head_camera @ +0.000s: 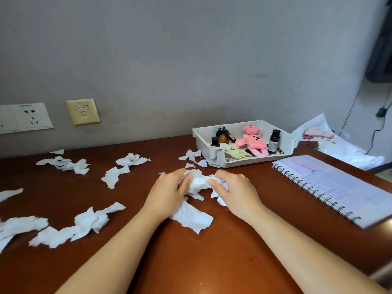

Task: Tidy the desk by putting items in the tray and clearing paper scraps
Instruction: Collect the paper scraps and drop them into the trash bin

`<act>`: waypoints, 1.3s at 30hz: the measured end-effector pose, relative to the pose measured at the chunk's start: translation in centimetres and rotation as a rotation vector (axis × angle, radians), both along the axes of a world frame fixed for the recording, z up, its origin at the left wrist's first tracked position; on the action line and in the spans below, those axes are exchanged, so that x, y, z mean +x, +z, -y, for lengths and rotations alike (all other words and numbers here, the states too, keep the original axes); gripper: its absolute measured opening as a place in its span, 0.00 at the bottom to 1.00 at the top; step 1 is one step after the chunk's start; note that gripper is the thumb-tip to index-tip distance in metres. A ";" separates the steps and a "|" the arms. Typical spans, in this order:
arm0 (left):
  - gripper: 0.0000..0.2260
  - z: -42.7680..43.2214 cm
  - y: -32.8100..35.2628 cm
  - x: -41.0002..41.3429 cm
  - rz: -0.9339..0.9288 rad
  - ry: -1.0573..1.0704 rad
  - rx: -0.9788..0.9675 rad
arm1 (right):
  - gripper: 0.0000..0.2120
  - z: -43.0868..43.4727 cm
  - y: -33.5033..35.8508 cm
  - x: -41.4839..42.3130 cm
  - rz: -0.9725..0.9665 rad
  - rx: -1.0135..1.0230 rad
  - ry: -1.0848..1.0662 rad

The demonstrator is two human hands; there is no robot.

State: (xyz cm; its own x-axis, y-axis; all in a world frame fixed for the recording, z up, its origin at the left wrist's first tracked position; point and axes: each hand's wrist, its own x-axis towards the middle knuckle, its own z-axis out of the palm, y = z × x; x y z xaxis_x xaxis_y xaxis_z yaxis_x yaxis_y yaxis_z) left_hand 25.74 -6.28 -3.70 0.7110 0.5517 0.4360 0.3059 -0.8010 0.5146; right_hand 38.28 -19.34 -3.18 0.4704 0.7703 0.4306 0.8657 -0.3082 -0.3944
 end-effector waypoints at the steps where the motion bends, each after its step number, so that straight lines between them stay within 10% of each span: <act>1: 0.14 0.0 0.0 0.0 0.019 0.014 -0.013 | 0.15 0.0 -0.1 0.1 -0.014 0.019 -0.004; 17: 0.18 1.5 2.2 -0.8 0.432 0.147 -0.144 | 0.23 2.7 1.0 0.8 -0.219 0.444 -0.049; 39: 0.20 13.3 8.9 4.5 0.491 -0.165 -0.100 | 0.18 17.3 7.6 2.4 0.019 0.471 -0.116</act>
State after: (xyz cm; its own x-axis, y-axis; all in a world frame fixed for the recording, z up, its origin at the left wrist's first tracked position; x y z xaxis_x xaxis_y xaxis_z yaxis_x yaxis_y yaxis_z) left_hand 30.26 -19.62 5.21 0.5165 0.5058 0.6909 -0.1164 -0.7580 0.6418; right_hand 40.70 -36.64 4.47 0.5305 0.4321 0.7293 0.8445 -0.1950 -0.4988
